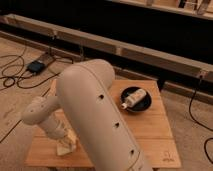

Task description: Wipe the white sponge on the table

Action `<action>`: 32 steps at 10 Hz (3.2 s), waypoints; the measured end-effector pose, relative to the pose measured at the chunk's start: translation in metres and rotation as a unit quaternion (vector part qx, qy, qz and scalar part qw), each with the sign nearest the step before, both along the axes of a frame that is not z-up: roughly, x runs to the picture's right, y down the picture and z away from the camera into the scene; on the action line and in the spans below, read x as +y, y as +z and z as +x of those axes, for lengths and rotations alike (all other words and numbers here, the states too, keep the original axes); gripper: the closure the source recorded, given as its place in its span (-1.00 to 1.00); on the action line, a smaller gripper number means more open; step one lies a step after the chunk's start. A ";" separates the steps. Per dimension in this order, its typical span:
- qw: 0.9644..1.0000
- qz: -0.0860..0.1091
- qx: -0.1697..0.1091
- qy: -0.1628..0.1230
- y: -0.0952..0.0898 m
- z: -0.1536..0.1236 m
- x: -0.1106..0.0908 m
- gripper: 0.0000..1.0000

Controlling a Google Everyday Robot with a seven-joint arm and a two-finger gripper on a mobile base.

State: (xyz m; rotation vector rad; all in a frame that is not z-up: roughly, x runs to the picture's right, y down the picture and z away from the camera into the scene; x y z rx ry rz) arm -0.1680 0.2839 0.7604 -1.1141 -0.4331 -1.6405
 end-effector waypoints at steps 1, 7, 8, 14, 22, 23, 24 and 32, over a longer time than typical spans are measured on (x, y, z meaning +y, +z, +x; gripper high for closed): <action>1.000 0.010 0.018 0.005 0.008 0.013 -0.009 1.00; 0.996 0.065 0.054 0.026 0.054 0.000 -0.064 1.00; 0.996 0.069 0.049 0.027 0.057 -0.012 -0.069 1.00; 0.998 0.064 -0.016 0.023 0.044 -0.095 -0.071 1.00; 0.996 0.018 -0.053 0.069 0.018 -0.083 -0.040 0.32; 0.994 0.017 -0.059 0.092 0.016 -0.083 -0.043 0.11; 0.992 0.018 -0.064 0.108 0.015 -0.080 -0.047 -0.08; 0.986 0.027 -0.091 0.136 0.008 -0.054 -0.066 -0.60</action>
